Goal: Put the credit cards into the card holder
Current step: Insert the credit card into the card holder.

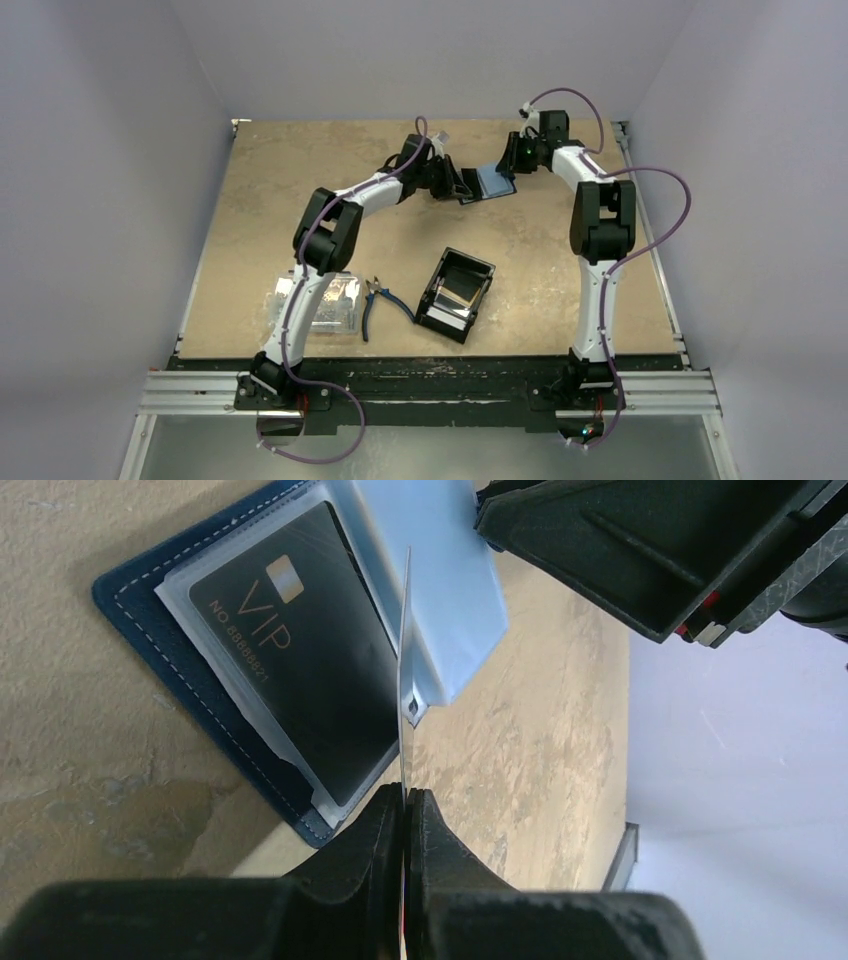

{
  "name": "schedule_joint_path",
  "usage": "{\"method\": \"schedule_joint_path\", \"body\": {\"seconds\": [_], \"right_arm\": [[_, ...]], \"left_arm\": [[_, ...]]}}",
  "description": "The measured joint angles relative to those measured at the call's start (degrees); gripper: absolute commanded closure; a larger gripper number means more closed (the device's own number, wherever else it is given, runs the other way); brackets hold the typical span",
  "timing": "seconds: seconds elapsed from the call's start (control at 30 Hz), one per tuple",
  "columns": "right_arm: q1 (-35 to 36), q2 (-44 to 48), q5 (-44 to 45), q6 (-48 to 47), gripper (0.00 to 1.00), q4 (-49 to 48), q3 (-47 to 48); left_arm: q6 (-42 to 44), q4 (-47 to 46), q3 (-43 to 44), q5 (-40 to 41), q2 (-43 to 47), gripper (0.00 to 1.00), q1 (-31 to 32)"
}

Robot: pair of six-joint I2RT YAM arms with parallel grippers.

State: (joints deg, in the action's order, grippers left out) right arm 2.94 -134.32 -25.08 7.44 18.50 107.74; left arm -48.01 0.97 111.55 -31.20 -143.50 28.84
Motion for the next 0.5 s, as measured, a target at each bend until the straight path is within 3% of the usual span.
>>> {"method": "schedule_joint_path", "body": {"seconds": [0.2, 0.5], "right_arm": [[-0.1, 0.0, 0.0, 0.0, 0.78, -0.5, -0.4], [-0.1, 0.0, 0.3, 0.0, 0.81, -0.4, -0.4]], "left_arm": [[-4.8, -3.4, -0.1, -3.7, -1.2, 1.0, -1.0], [-17.7, -14.6, -5.6, -8.3, -2.0, 1.0, -2.6]]}}
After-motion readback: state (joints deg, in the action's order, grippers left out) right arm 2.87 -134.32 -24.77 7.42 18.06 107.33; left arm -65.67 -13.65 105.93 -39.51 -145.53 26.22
